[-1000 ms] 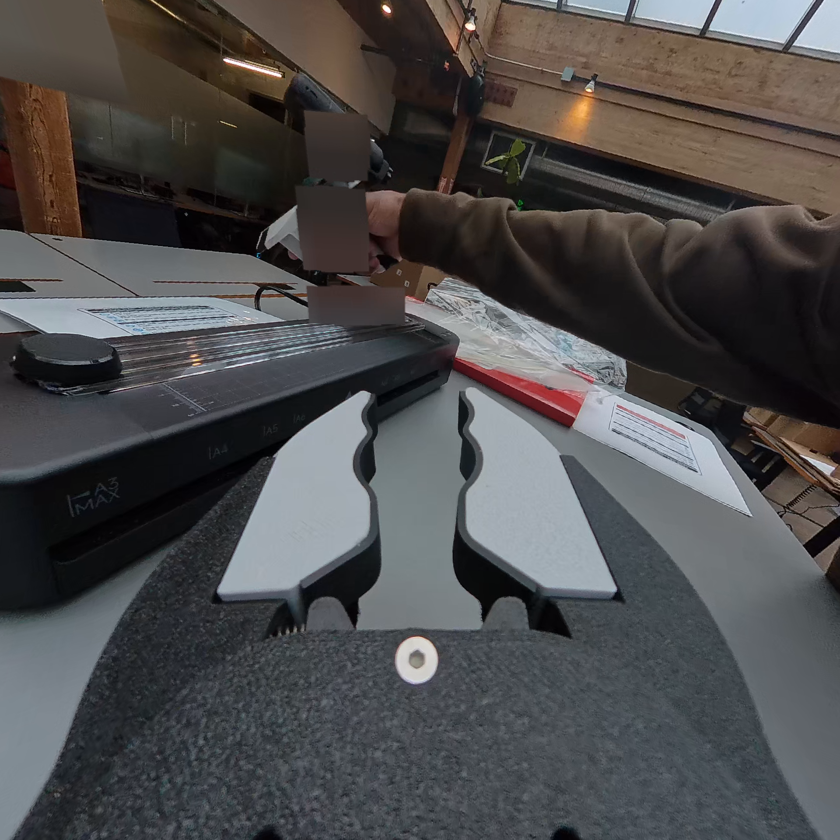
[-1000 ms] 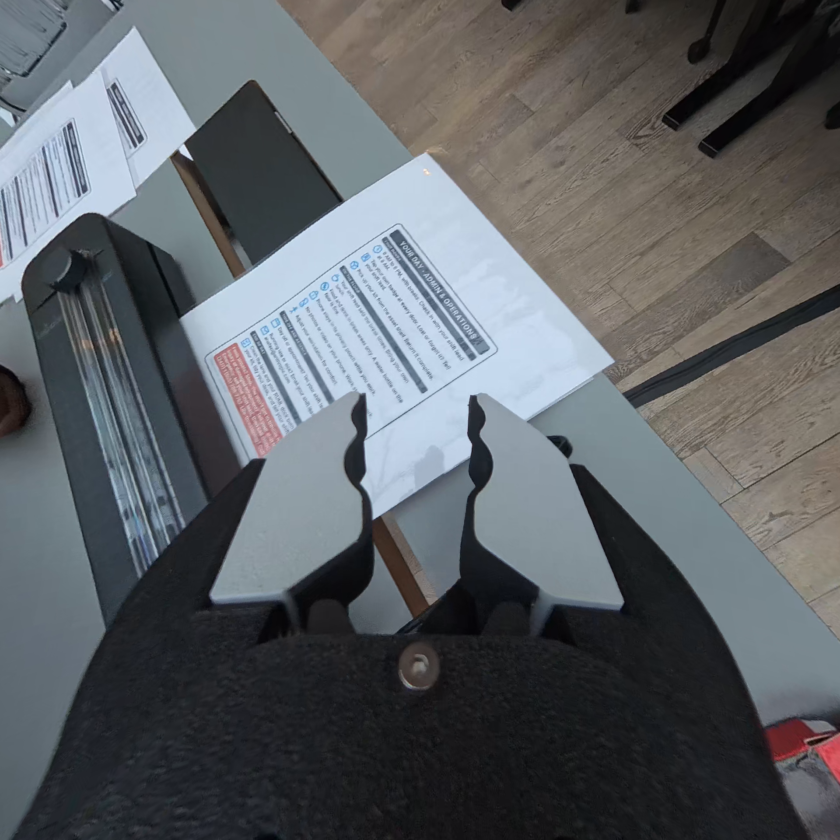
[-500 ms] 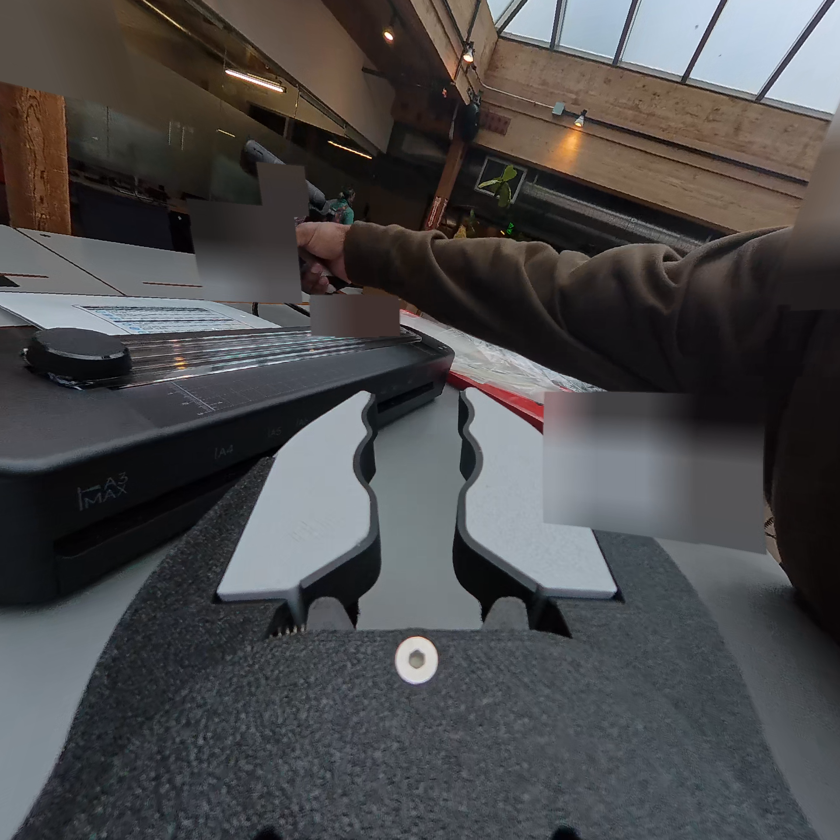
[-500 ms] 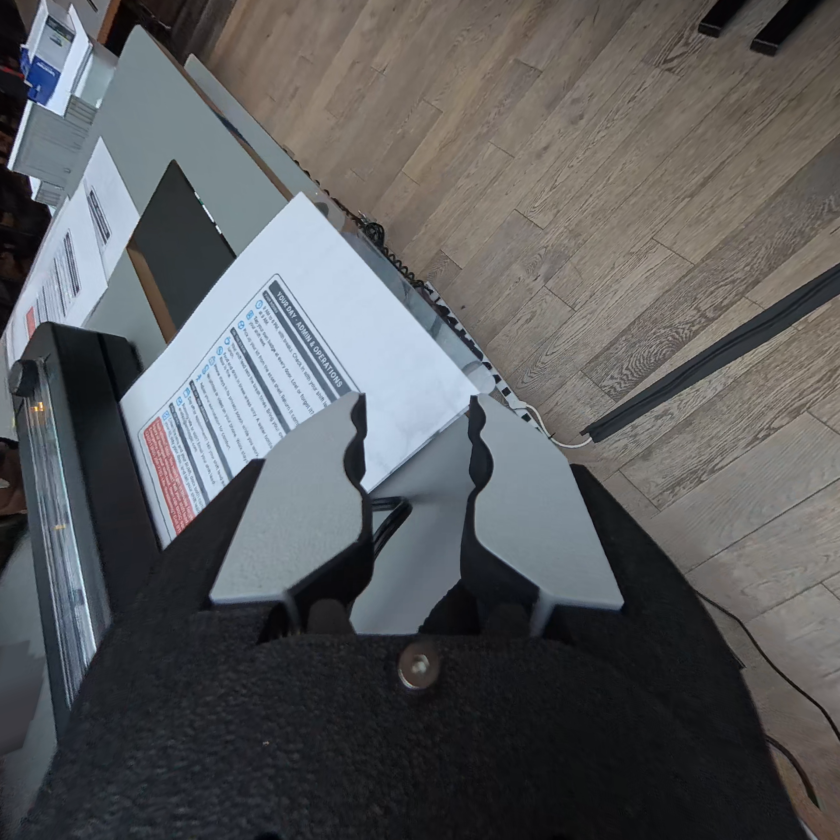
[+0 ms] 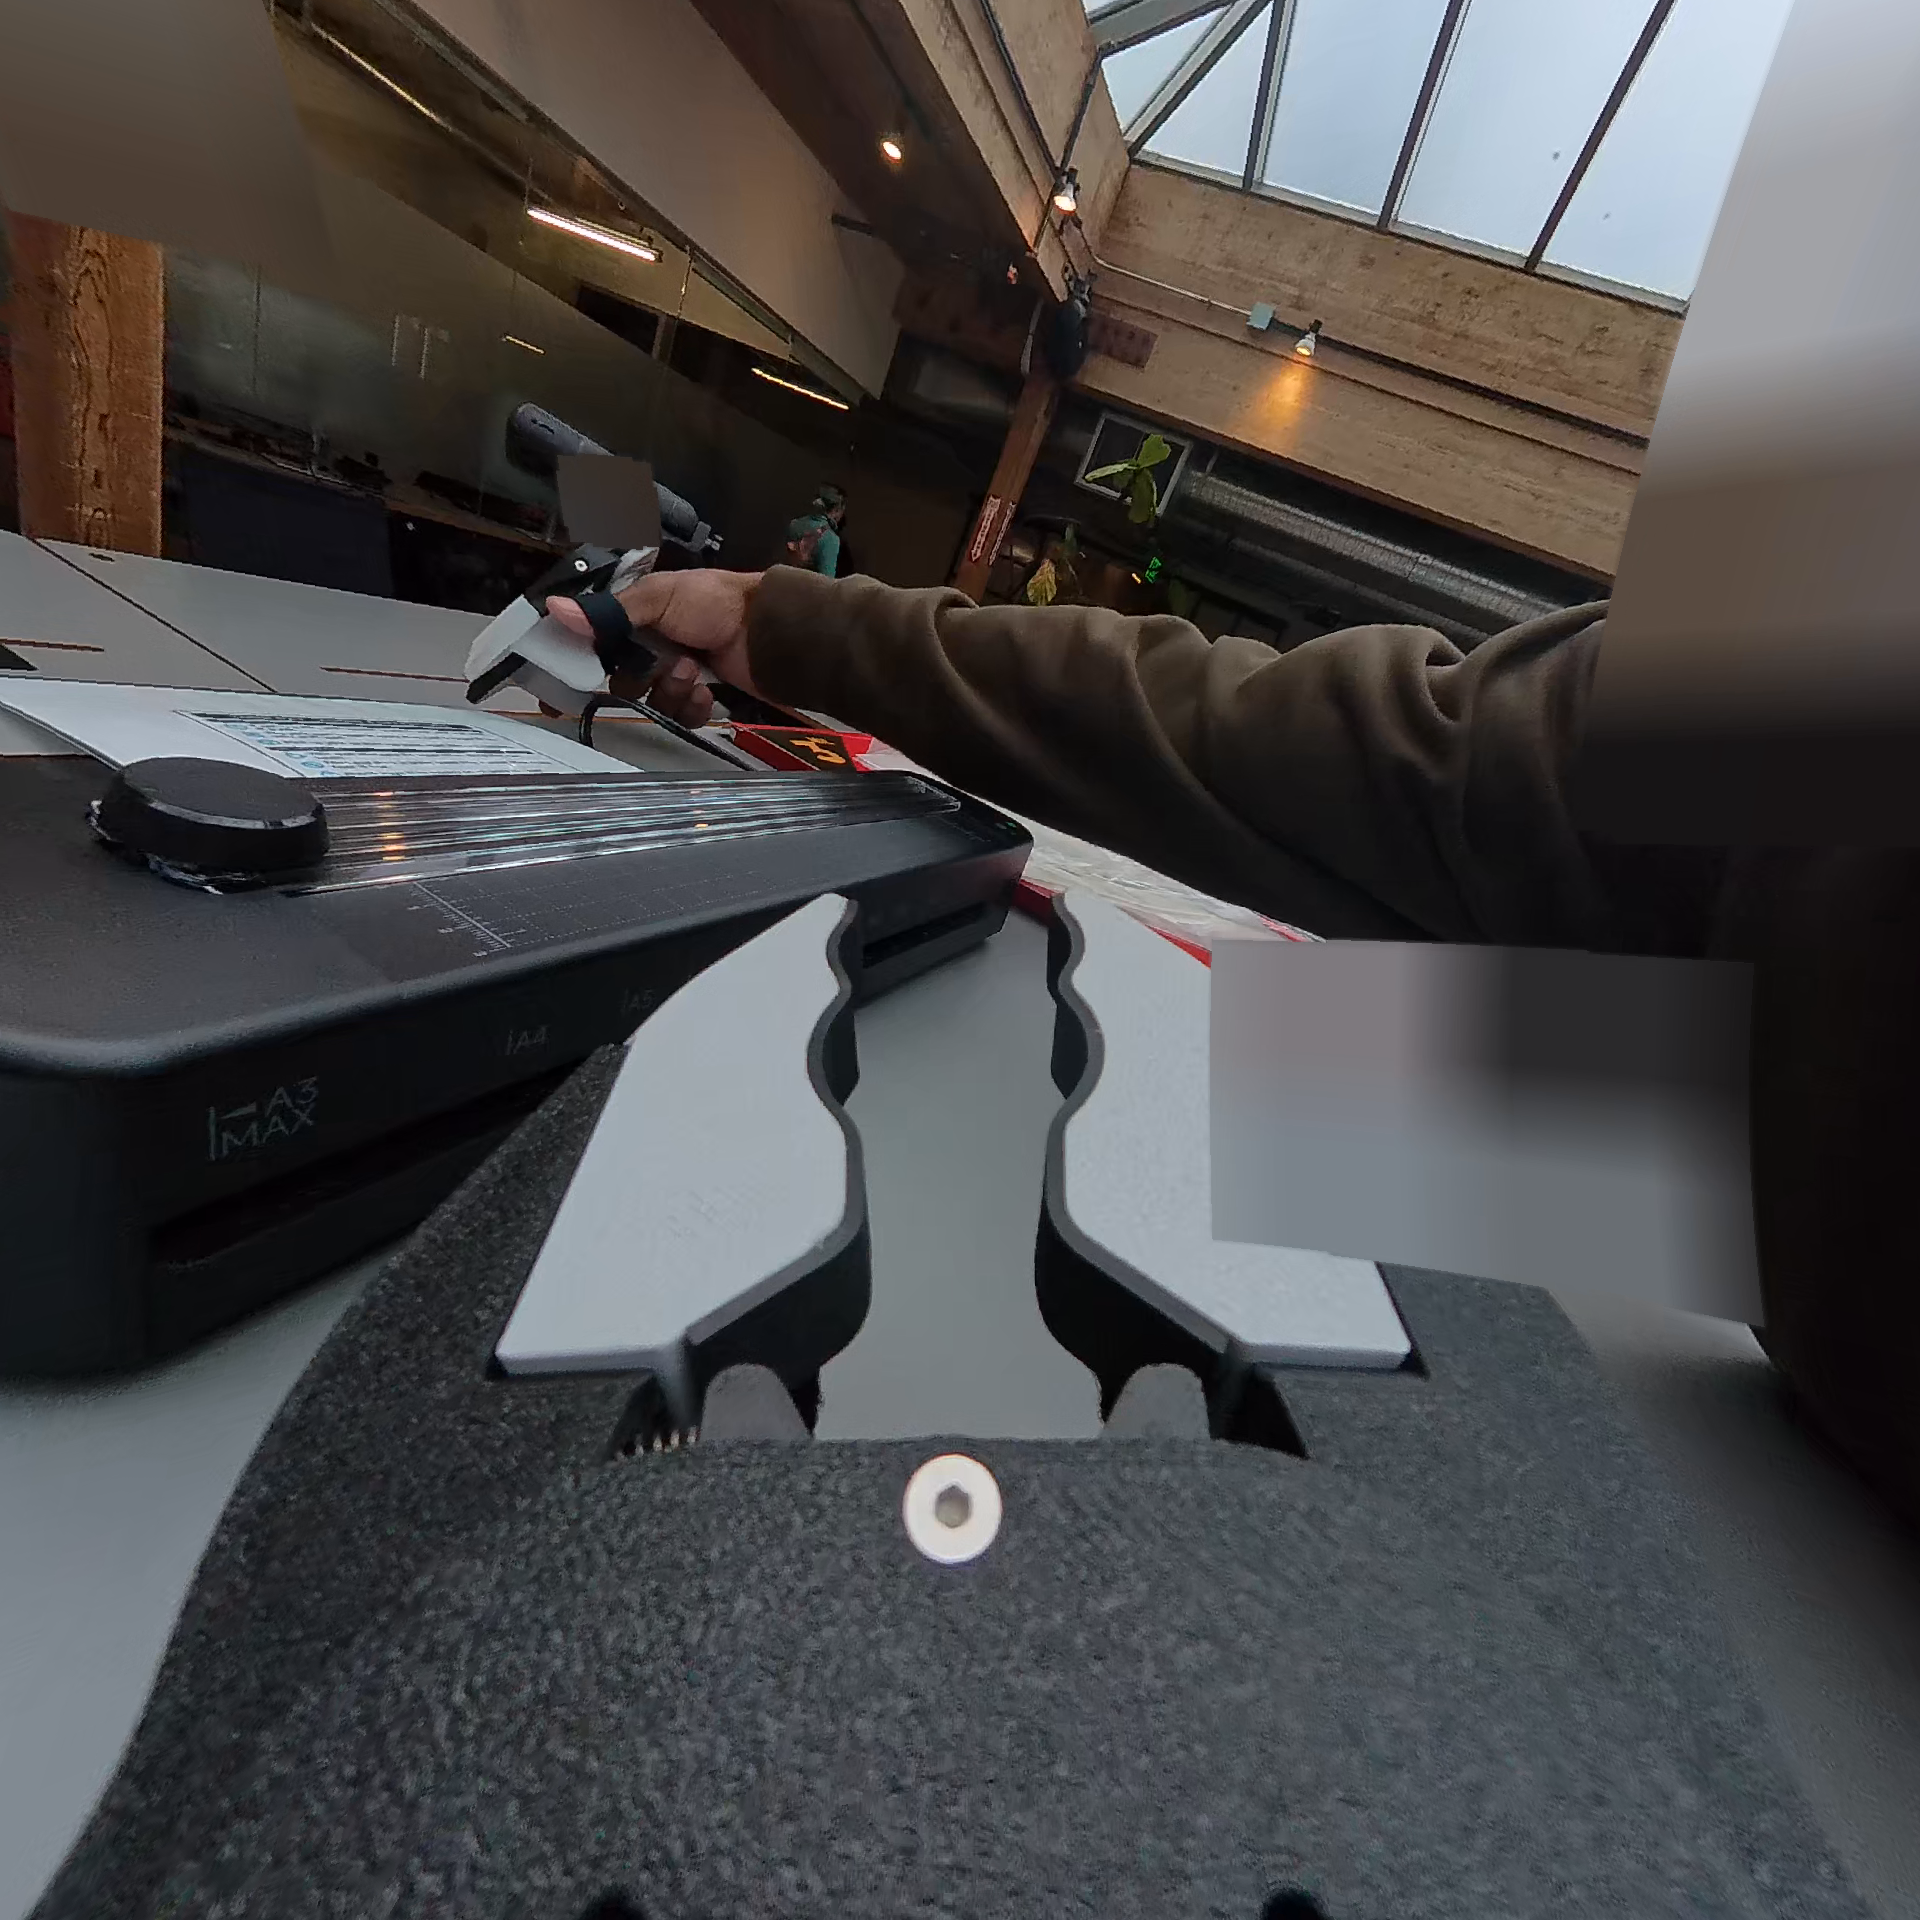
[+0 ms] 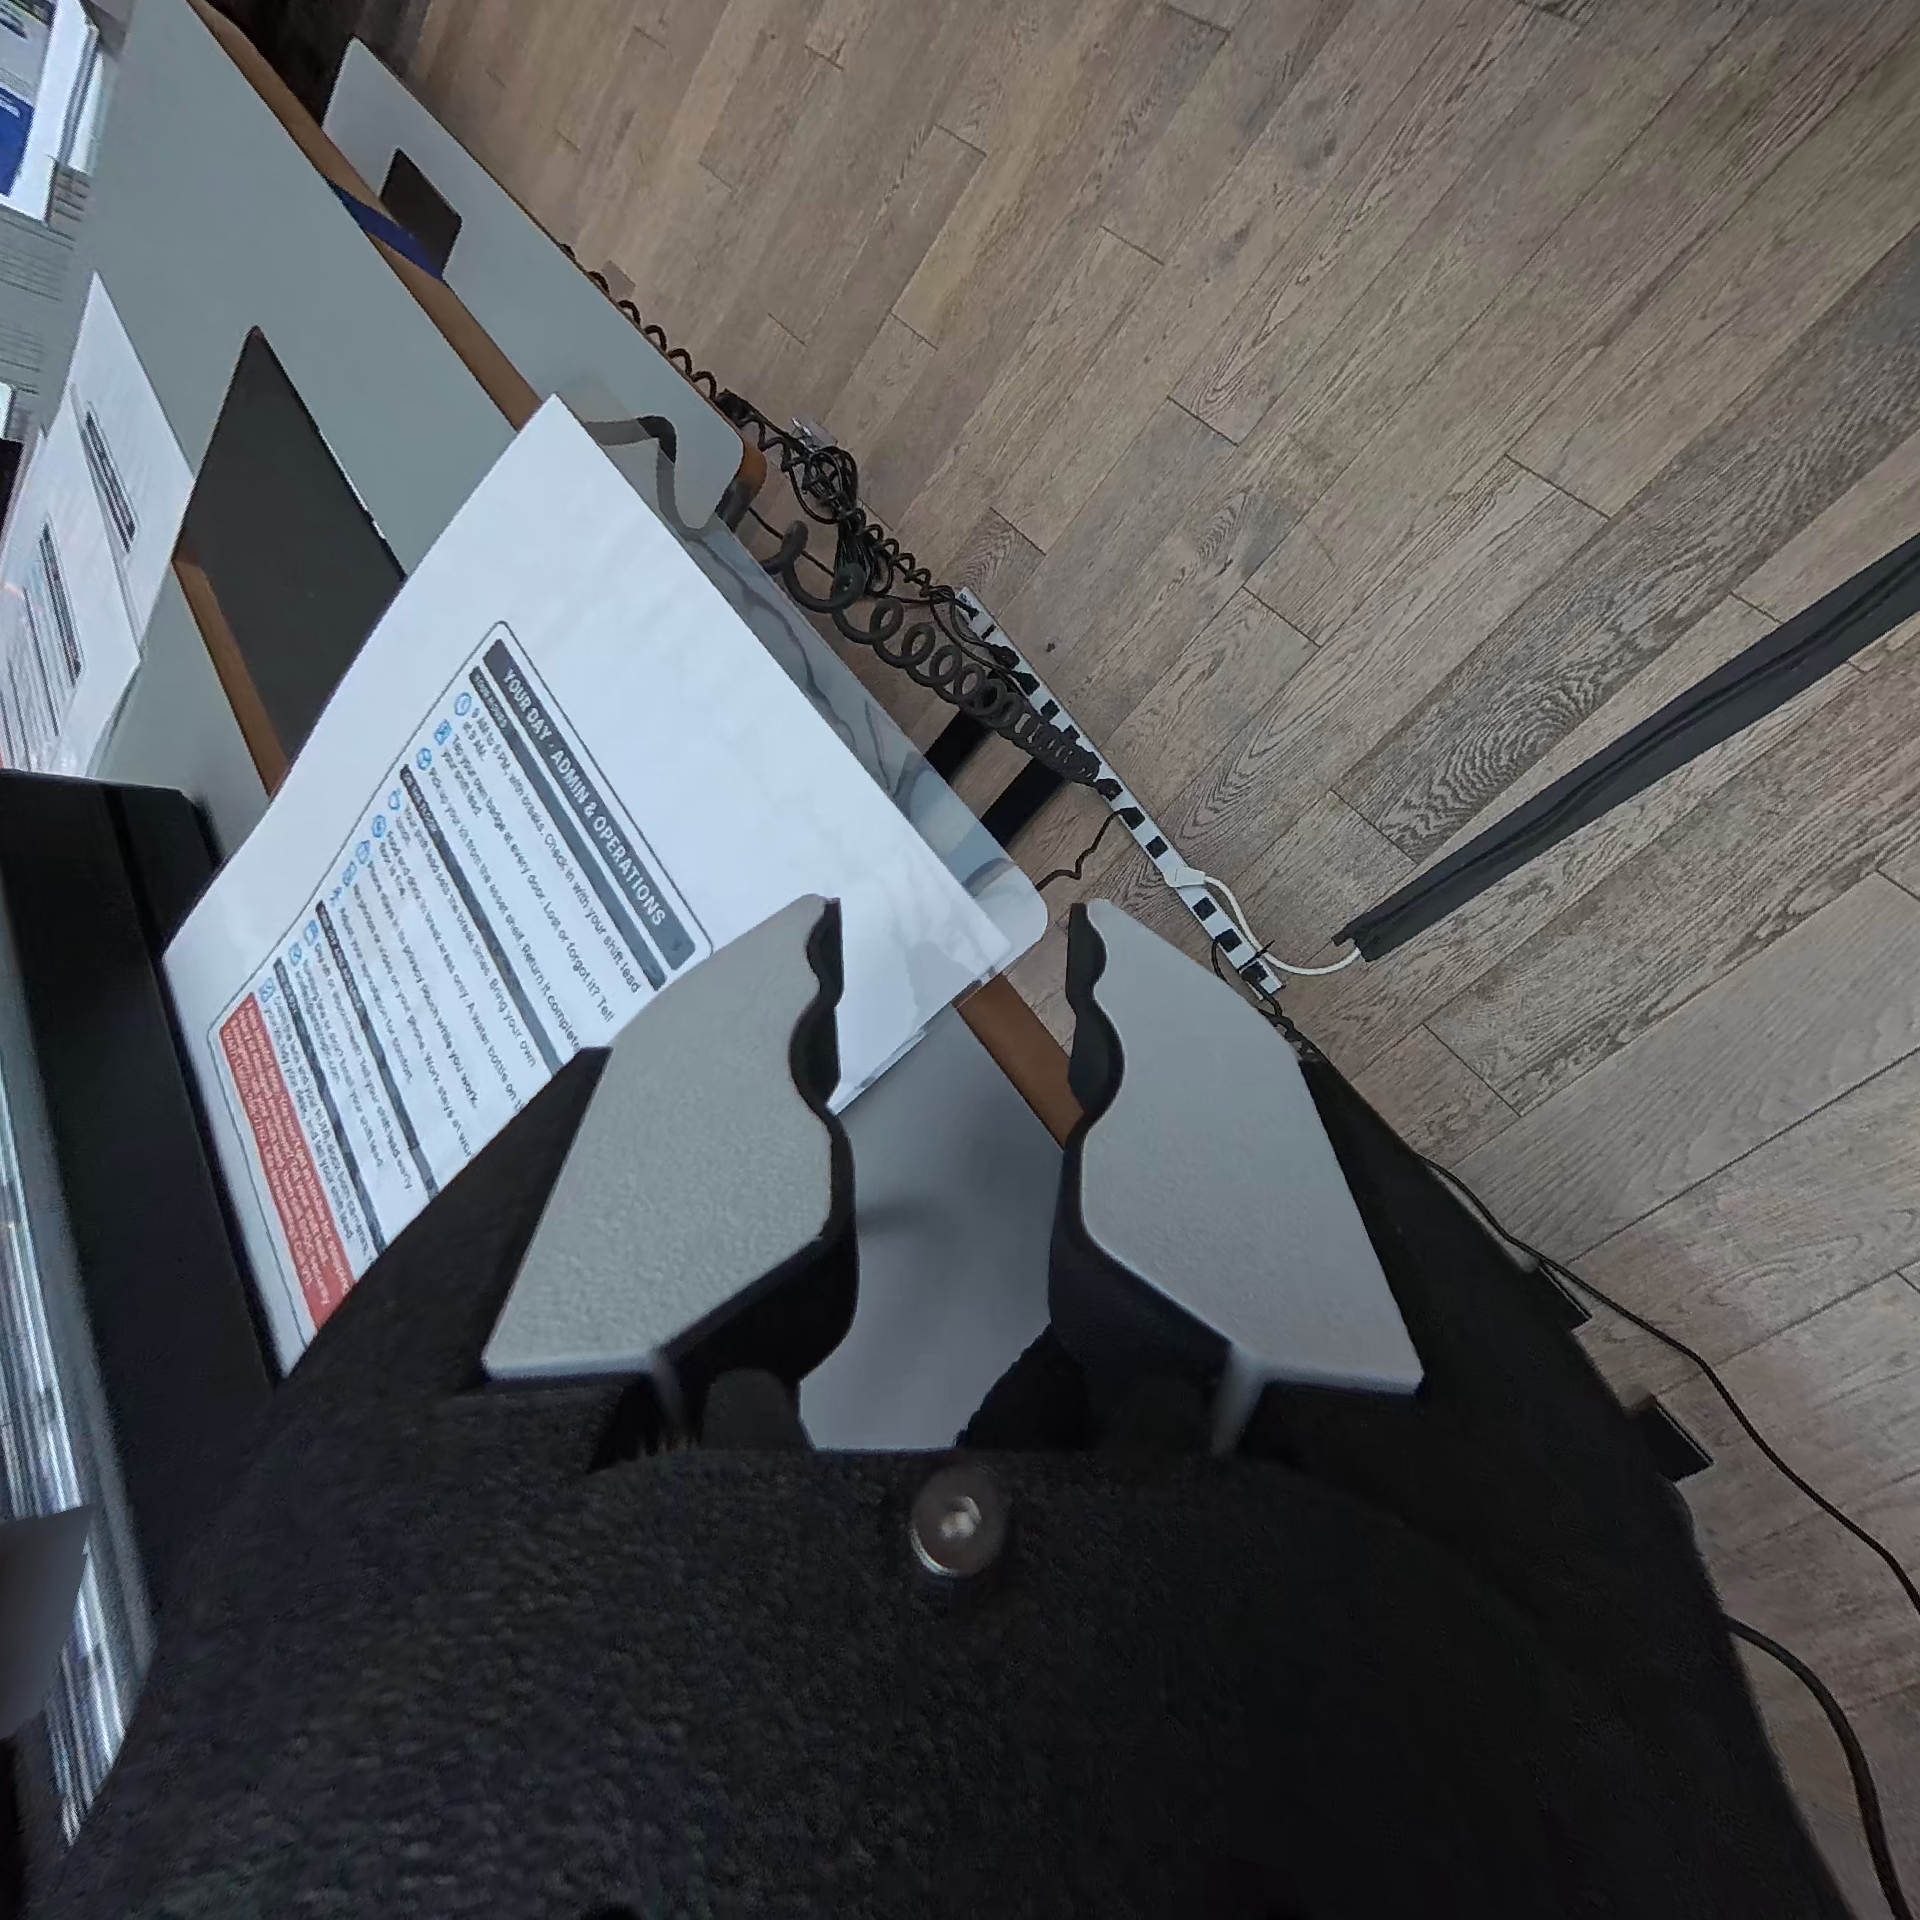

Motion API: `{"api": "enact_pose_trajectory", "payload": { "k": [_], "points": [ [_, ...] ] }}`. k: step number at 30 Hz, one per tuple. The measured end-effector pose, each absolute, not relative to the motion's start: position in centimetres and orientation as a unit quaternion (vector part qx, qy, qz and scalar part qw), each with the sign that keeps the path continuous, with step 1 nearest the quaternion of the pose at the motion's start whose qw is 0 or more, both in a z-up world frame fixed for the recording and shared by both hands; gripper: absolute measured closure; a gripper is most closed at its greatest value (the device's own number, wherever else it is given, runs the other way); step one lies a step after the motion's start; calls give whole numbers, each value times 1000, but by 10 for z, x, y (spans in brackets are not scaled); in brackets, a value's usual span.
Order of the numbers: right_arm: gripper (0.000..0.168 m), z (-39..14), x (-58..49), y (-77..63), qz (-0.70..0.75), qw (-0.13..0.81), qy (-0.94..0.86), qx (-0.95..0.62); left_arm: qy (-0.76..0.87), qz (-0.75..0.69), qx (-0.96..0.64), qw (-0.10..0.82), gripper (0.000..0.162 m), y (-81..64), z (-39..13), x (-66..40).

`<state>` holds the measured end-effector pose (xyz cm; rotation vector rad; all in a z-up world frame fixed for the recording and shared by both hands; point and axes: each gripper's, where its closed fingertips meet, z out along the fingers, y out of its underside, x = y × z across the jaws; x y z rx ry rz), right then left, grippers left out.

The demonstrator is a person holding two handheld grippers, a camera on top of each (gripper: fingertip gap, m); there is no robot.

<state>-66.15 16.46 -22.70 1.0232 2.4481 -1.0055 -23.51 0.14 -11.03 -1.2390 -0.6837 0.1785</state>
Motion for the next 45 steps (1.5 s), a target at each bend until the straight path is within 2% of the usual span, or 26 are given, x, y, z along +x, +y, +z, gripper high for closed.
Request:
{"api": "enact_pose_trajectory", "payload": {
  "k": [15, 27, 45],
  "points": [
    [128, -233, -669, 167, -336, 143, 856, 365, -313, 81, -567, 758, 128, 1, -110, -235],
    [126, -234, -666, 160, -335, 202, 841, 375, -313, 78, -563, 760, 128, 1, -109, -235],
    [127, -232, -666, 159, -359, 217, 827, 374, -314, 77, -561, 762, 128, 0, -108, -235]
  ]
}}
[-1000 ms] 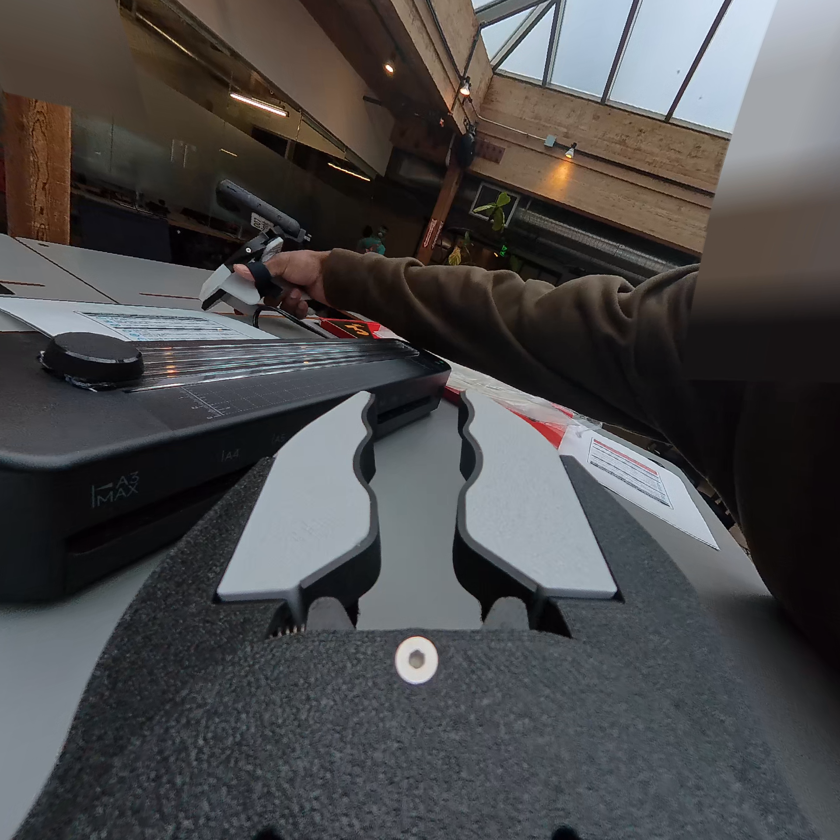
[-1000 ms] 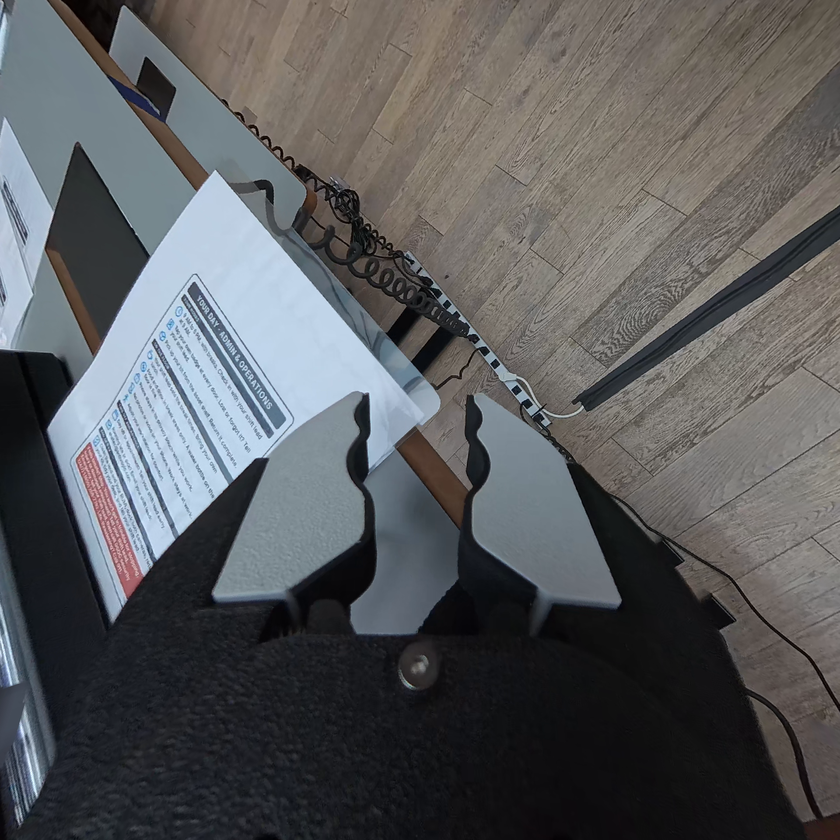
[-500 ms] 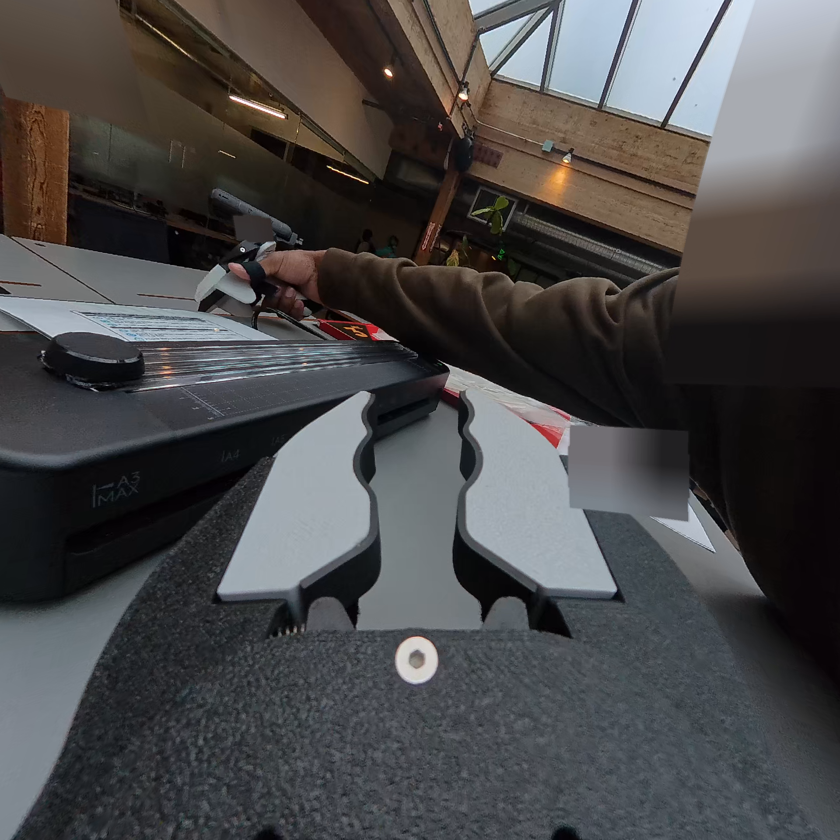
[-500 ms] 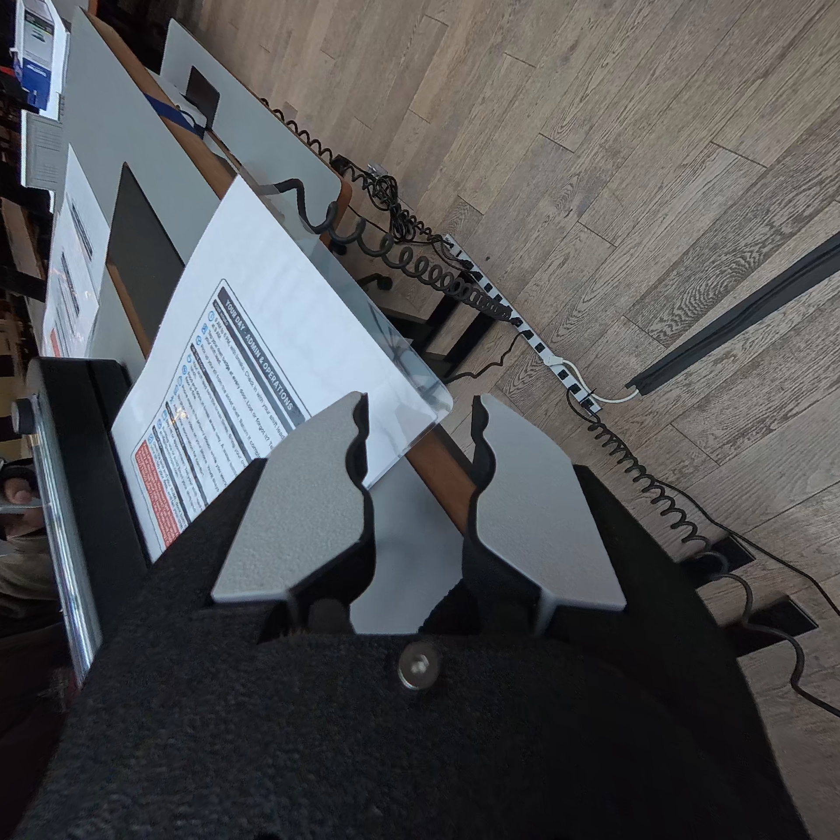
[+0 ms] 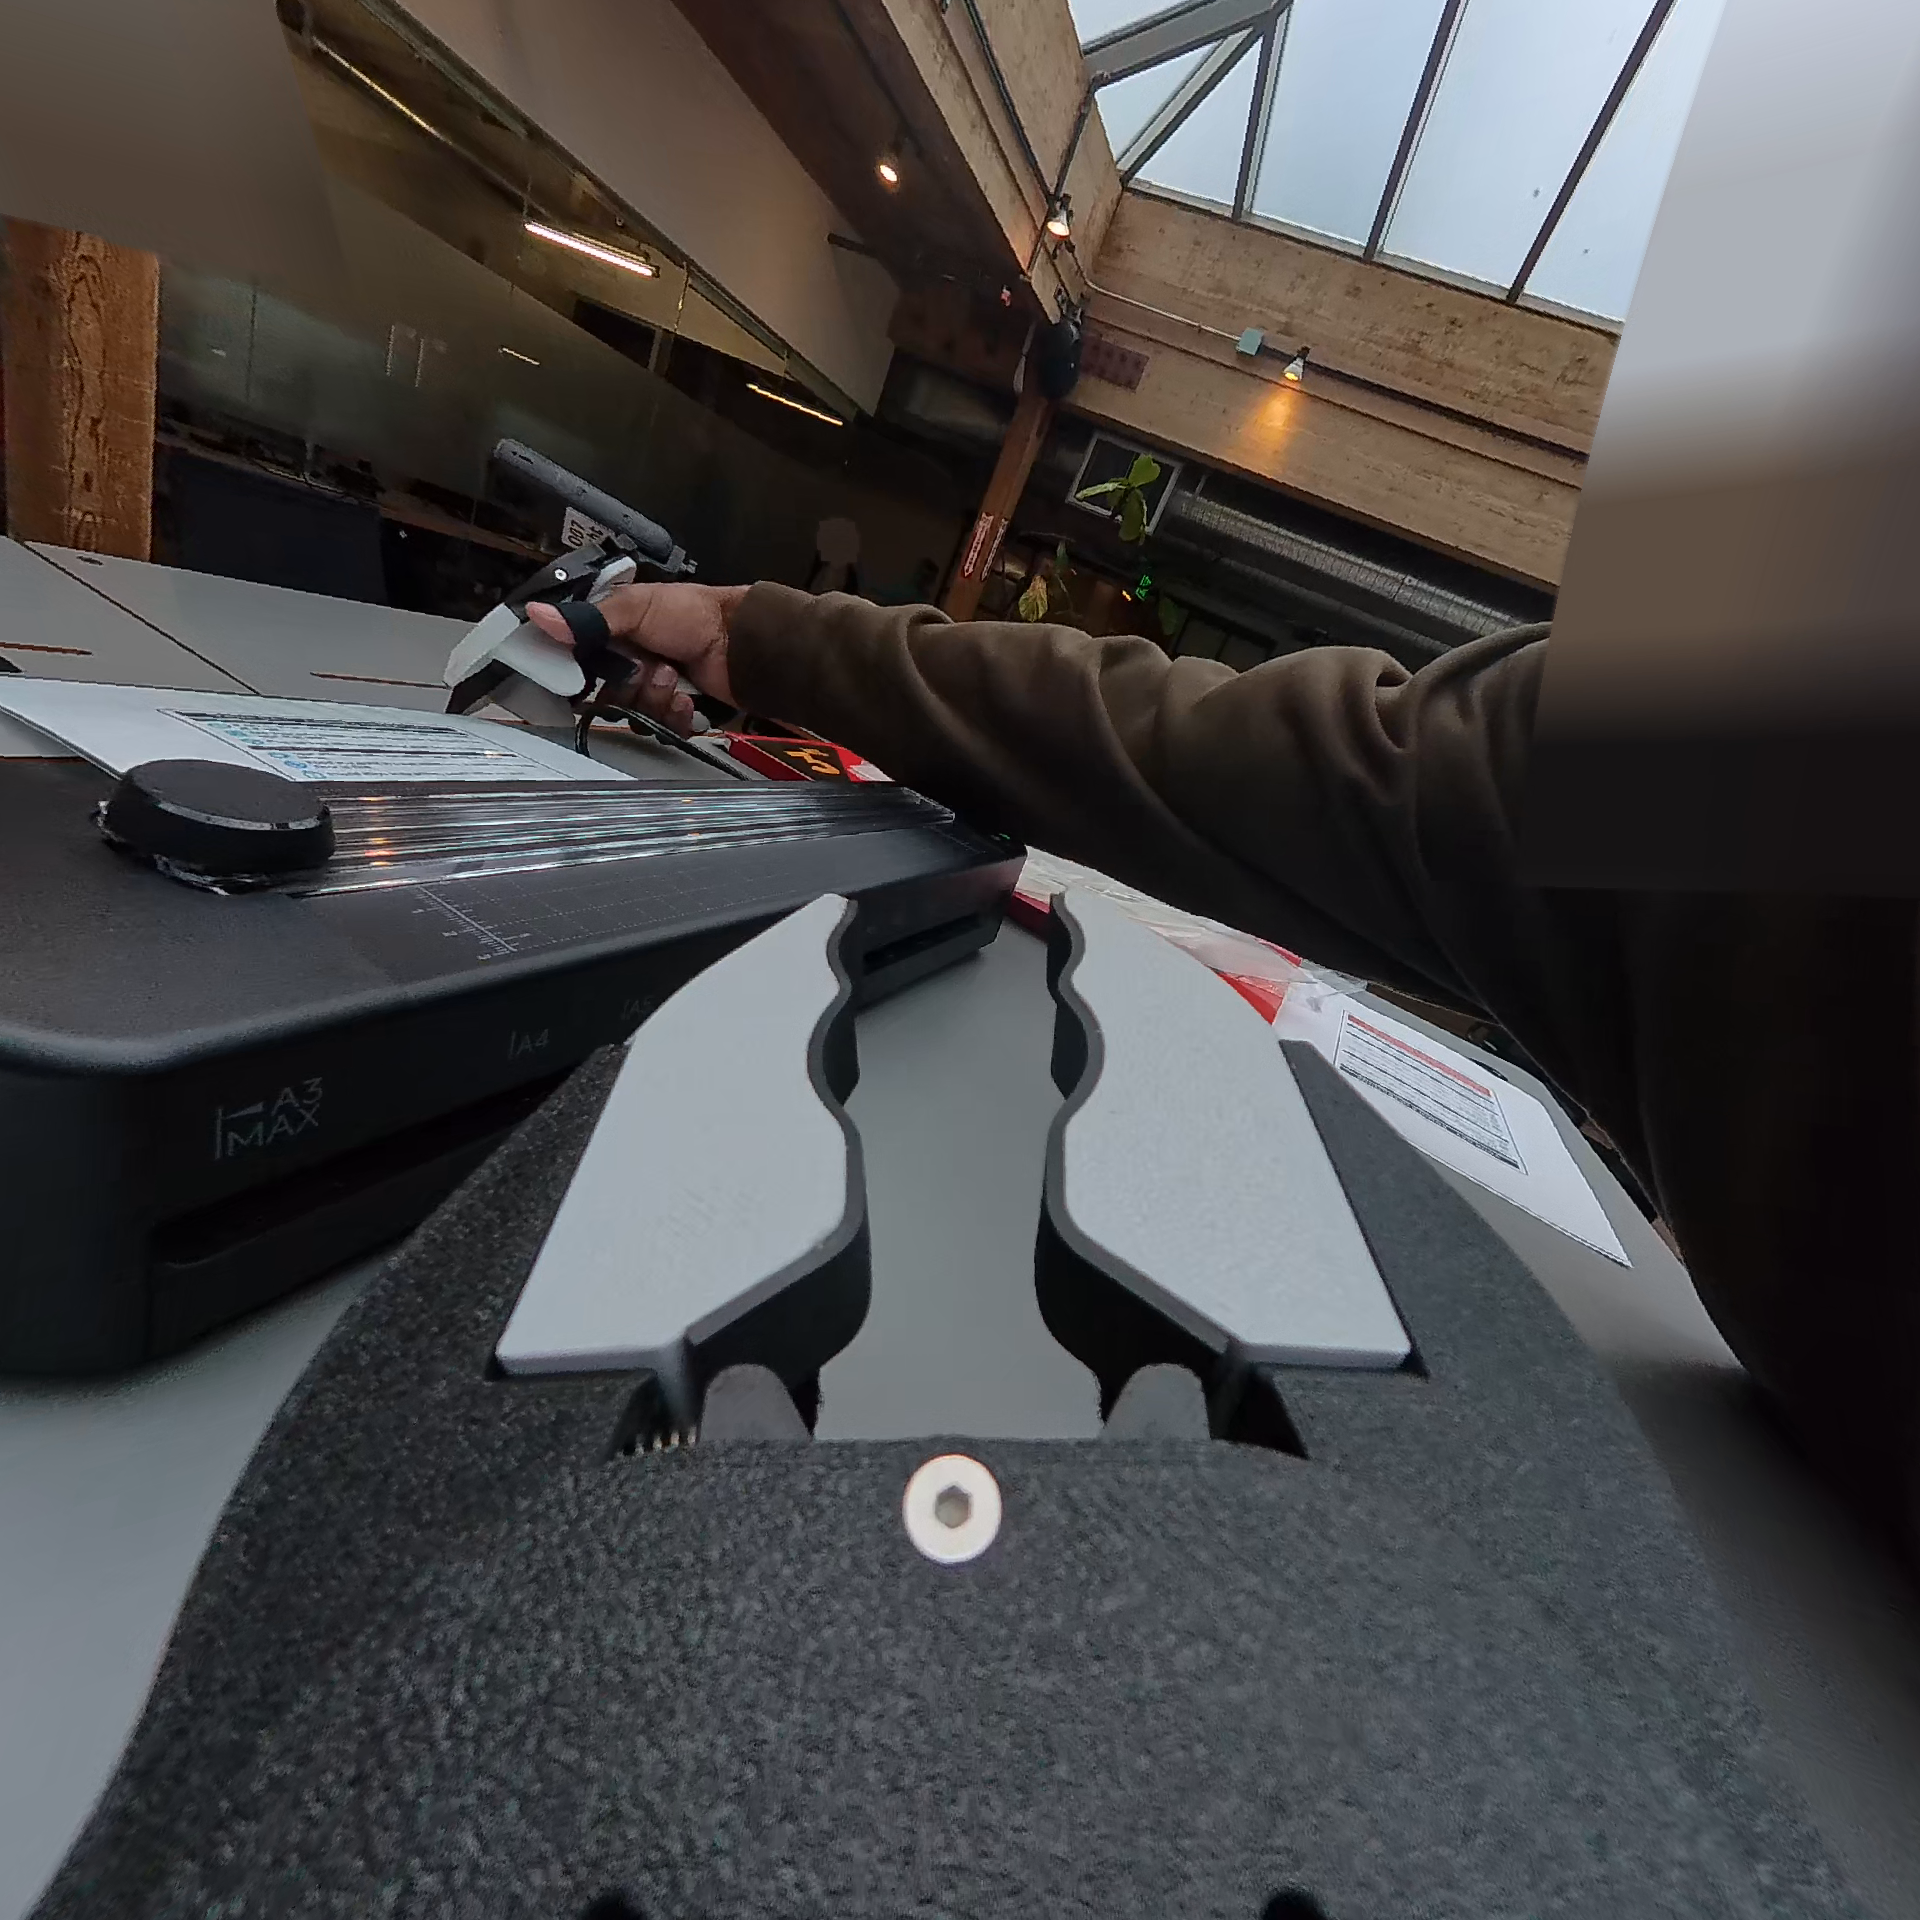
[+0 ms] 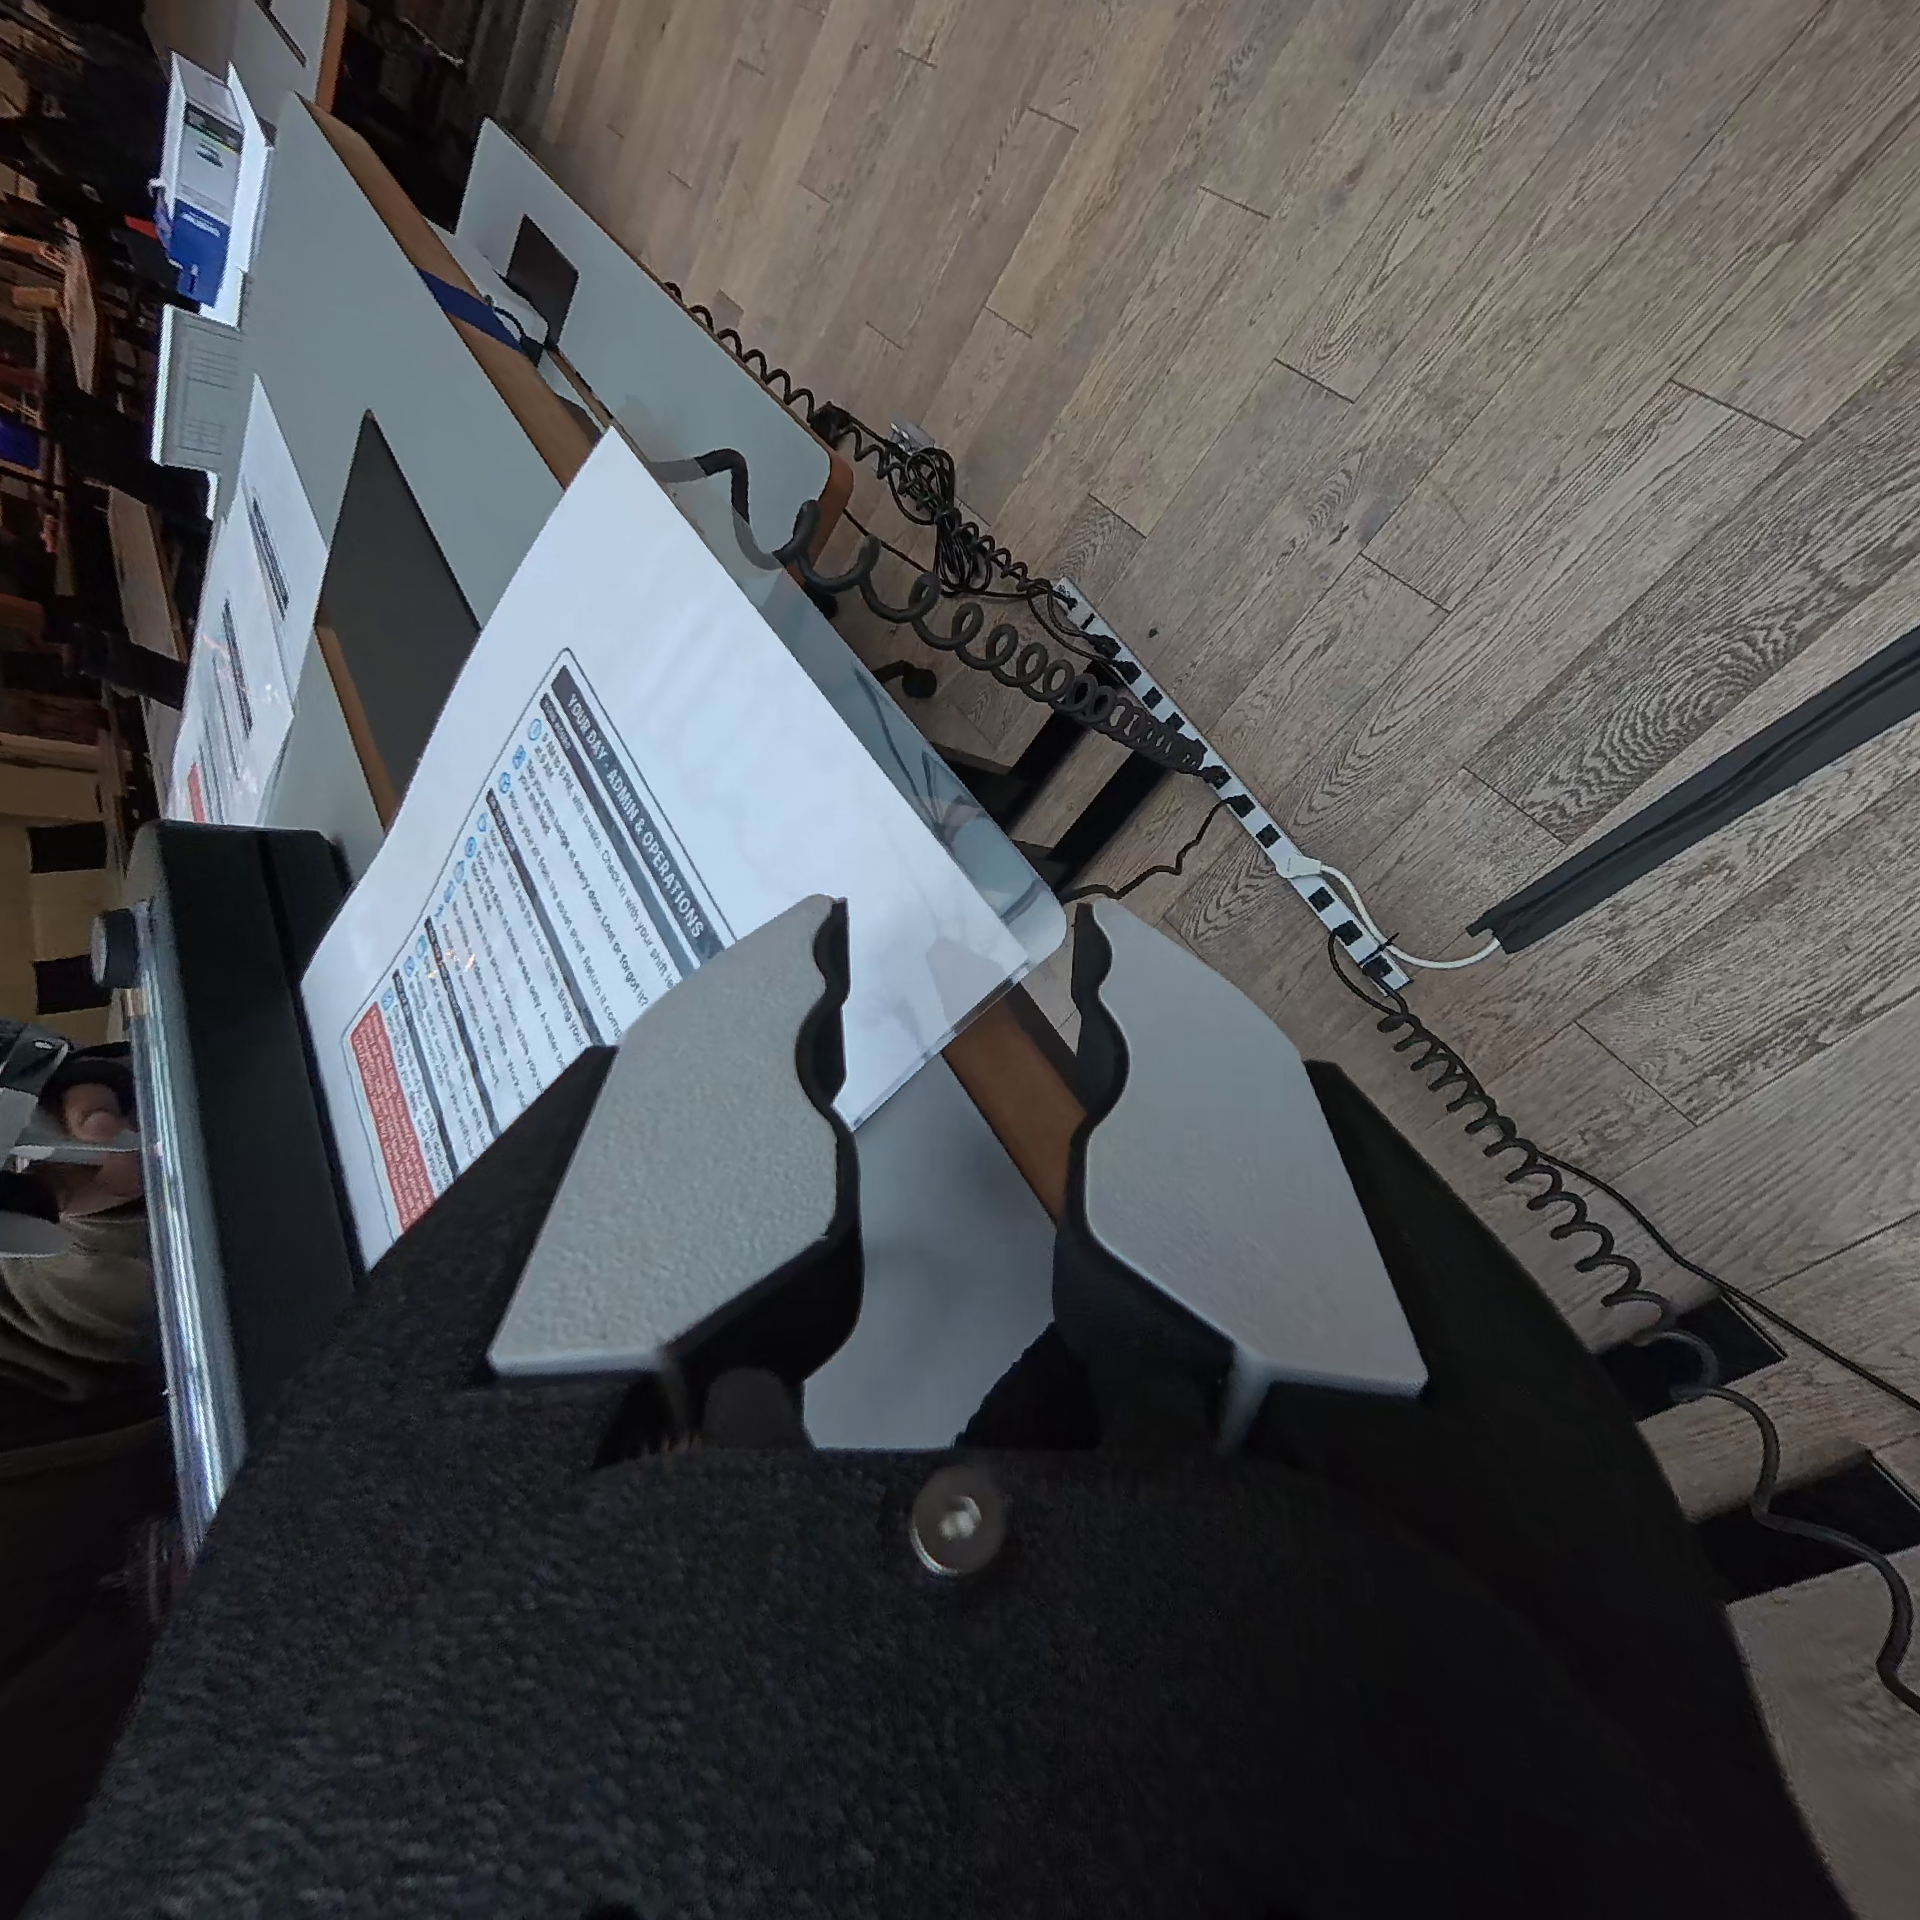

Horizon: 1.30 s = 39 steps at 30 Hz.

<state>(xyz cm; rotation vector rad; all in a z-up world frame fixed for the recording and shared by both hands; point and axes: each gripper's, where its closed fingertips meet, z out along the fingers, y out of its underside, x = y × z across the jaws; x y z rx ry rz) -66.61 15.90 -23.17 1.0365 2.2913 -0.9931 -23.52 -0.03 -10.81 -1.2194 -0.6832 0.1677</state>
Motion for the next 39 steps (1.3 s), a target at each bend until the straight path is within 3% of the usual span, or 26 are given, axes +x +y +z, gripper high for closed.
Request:
{"api": "enact_pose_trajectory", "payload": {
  "k": [10, 23, 39],
  "points": [
    [134, -240, -667, 166, -317, 191, 860, 351, -314, 77, -560, 763, 128, -1, -108, -235],
    [126, -246, -668, 168, -307, 220, 851, 364, -315, 74, -556, 766, 128, -2, -107, -236],
    [141, -232, -668, 162, -365, 234, 827, 357, -316, 74, -555, 766, 128, -2, -107, -236]
  ]
}}
